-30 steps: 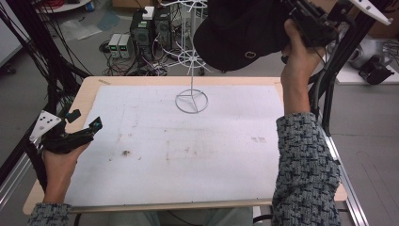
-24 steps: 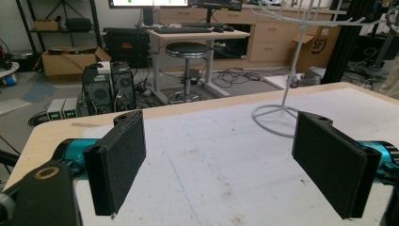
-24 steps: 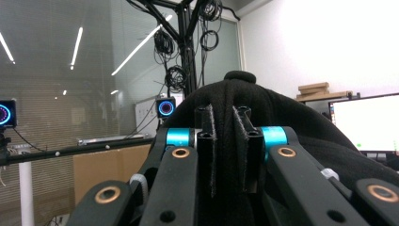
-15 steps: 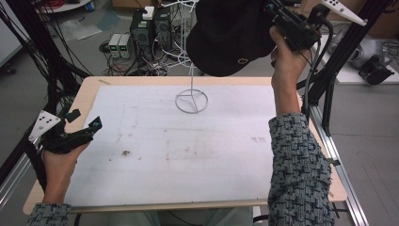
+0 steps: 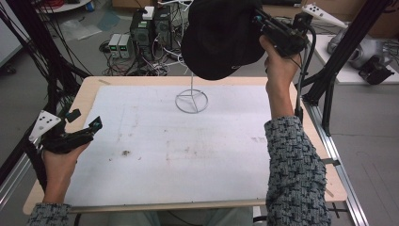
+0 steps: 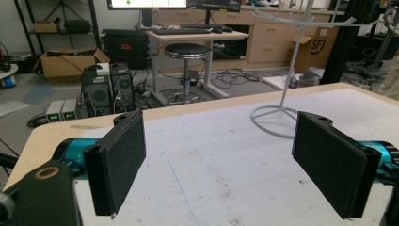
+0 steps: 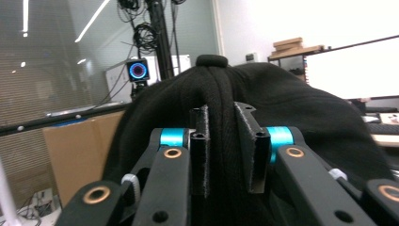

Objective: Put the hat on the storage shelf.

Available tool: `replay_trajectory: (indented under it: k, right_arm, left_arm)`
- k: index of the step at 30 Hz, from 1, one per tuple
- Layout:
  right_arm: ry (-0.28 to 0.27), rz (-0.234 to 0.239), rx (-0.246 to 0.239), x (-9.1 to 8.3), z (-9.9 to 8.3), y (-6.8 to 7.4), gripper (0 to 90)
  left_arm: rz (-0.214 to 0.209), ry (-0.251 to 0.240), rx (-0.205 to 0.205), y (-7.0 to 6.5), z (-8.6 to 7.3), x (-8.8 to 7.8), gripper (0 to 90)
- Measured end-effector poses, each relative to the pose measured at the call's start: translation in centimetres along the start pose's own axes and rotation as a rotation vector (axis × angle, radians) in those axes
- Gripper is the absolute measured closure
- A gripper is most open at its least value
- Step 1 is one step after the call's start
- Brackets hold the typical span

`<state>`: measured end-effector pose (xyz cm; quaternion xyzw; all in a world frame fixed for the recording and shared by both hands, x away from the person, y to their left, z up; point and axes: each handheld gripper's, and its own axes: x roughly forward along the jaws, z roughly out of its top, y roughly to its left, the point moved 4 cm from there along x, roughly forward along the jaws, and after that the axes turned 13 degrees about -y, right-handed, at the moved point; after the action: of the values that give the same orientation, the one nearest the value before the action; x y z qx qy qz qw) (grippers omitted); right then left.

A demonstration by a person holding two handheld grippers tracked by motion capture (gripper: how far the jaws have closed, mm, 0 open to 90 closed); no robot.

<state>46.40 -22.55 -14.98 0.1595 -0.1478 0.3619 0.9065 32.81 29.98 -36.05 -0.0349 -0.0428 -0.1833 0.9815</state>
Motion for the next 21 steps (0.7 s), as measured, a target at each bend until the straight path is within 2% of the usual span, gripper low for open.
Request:
replay_trajectory:
  k: [3, 8, 14, 19, 21]
  right_arm:
    - [0.009, -0.006, 0.023, -0.3, -0.9, -0.5, 75.8]
    - [0.013, -0.016, 0.012, -0.5, -2.0, -0.8, 75.5]
    - [0.092, -0.026, -0.042, -0.2, -3.3, -0.7, 75.0]
    - [0.125, -0.044, -0.072, 0.2, -3.9, -0.4, 74.2]
    - [0.133, -0.050, -0.069, 0.3, -4.2, -0.4, 73.1]
  left_arm:
    - [0.001, 0.002, 0.002, 0.0, 0.0, 0.0, 18.2]
    - [0.001, 0.006, 0.005, 0.0, -0.1, 0.1, 18.3]
    - [0.000, 0.006, 0.003, 0.0, -0.2, 0.1, 18.3]
    - [0.002, 0.002, 0.003, 0.0, 0.0, 0.0, 18.3]
    - [0.003, -0.003, 0.004, 0.1, 0.1, 0.0, 18.3]
